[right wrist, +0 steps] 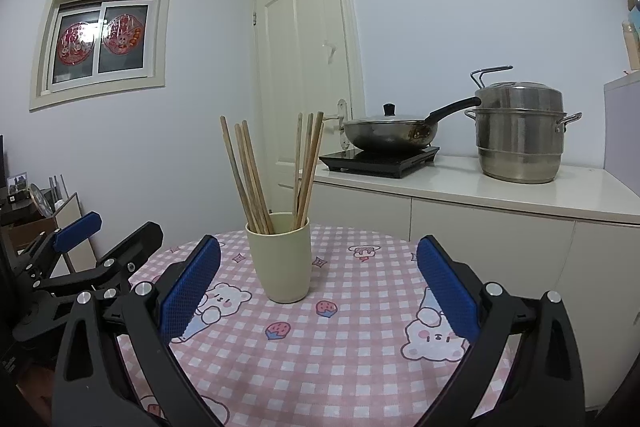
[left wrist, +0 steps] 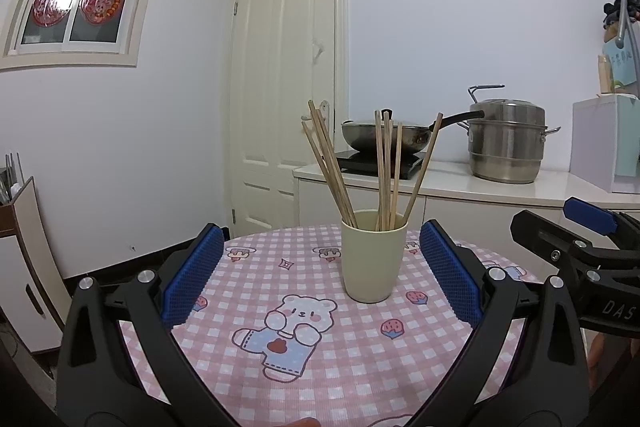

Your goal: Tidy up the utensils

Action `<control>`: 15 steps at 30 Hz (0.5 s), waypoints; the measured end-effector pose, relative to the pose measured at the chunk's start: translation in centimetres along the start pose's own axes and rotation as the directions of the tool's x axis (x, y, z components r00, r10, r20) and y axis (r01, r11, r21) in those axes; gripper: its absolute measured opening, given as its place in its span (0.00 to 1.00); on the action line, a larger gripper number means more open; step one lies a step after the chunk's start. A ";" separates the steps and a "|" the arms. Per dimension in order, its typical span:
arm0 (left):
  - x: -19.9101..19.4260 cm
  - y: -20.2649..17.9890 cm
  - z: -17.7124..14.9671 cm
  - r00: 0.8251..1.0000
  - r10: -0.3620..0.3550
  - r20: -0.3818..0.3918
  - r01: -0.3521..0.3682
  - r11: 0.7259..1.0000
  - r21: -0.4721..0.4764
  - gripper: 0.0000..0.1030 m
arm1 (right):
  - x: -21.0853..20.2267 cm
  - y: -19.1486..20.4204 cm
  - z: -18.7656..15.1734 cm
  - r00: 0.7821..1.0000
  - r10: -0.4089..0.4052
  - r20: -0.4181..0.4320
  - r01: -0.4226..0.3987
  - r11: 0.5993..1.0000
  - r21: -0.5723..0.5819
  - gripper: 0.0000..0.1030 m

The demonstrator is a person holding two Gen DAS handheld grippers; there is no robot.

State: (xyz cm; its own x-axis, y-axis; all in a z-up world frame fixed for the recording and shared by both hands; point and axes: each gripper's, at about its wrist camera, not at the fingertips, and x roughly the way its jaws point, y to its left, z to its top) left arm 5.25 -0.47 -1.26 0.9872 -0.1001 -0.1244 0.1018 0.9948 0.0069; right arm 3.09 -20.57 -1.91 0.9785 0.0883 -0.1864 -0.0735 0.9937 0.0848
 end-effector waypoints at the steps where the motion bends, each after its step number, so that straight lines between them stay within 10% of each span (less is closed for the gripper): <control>1: -0.1 0.0 0.0 1.000 0.000 0.003 0.000 1.000 0.001 0.94 | -0.2 0.0 0.0 1.000 -0.002 0.003 0.002 1.000 -0.001 0.92; 15: -0.5 -0.1 0.0 0.999 0.020 0.039 -0.020 1.000 0.007 0.94 | -0.6 0.4 0.2 1.000 -0.017 0.021 0.017 1.000 -0.020 0.92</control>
State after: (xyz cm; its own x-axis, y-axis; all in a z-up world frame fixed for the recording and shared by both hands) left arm 4.74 -0.54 -1.17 0.9930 -0.0814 -0.0853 0.0831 0.9964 0.0168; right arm 2.47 -20.26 -1.59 0.9834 0.0701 -0.1671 -0.0606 0.9963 0.0617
